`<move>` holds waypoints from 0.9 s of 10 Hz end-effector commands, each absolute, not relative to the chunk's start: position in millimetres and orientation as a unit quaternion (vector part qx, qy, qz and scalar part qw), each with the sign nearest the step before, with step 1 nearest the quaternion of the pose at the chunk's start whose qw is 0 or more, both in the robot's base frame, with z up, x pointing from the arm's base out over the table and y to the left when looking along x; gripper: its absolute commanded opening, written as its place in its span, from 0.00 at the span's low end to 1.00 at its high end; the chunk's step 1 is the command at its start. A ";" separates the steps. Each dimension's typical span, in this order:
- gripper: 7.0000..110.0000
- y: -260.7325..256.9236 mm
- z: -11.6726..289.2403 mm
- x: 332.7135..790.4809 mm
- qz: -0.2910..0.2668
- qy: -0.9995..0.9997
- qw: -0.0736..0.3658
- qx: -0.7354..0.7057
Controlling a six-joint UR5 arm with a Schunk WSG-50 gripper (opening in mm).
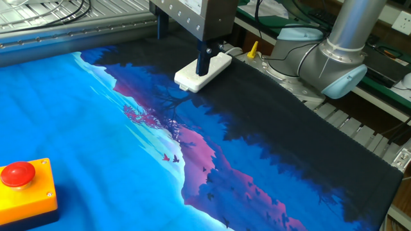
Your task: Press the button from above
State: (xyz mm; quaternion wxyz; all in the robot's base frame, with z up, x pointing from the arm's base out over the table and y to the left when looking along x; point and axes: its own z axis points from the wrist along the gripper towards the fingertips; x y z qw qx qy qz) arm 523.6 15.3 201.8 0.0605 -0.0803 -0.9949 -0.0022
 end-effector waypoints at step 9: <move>0.00 11.2 200.7 543.6 0.005 -0.996 0.021 -0.086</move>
